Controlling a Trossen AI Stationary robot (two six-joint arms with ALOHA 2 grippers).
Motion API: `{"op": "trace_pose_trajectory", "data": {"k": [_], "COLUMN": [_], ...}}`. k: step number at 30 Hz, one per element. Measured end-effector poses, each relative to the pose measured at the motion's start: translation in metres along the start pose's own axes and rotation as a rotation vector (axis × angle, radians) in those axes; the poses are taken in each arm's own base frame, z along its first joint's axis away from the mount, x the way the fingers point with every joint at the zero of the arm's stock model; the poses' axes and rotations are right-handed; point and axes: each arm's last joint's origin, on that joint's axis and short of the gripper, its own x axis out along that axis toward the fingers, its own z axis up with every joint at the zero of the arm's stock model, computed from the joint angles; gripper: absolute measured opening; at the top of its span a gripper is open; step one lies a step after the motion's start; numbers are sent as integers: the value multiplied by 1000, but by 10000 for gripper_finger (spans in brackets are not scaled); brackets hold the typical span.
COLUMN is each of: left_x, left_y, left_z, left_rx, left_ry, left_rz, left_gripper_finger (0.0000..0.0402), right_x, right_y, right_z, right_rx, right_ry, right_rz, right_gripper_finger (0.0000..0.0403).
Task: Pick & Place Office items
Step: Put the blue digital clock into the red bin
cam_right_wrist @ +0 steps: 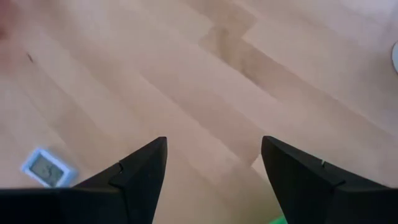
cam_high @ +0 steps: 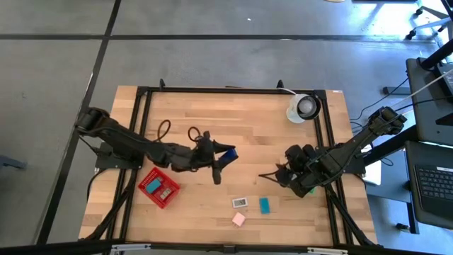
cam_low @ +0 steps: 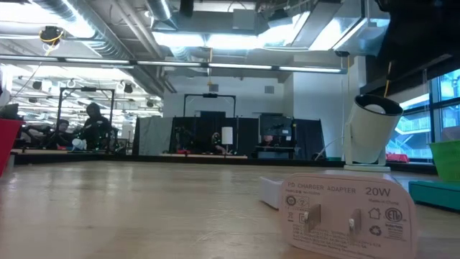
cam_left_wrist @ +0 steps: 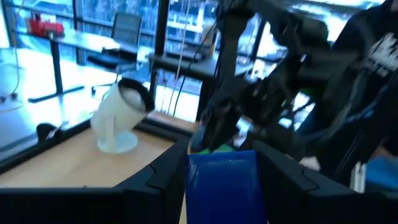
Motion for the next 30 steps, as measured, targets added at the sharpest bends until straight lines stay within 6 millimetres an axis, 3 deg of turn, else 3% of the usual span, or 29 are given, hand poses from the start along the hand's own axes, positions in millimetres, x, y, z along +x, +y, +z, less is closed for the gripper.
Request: {"op": "trace_pose_trajectory", "data": {"k": [9,21,25,30], "left_x": [-9,-10,-14,-25], "left_y": [-4,-6,0,21], "left_z": [21,22,20,17], "left_rx": [-20,9,-29,-146], "left_ry": [-116,-108,-8,248], "left_rz": [-39,-102,-104,-98], "left_gripper_finger": [160,156,156,156], "right_x": [4,12,15,20], "right_y": [1,-1,-3,-5], "right_z": [7,20,24,31], "right_rx": [53,115,135,168], "right_ry": [-70,-89,-93,-99], "right_rz": [-6,-37,-51,-73], "right_gripper_finger": [263,263,263,263]}}
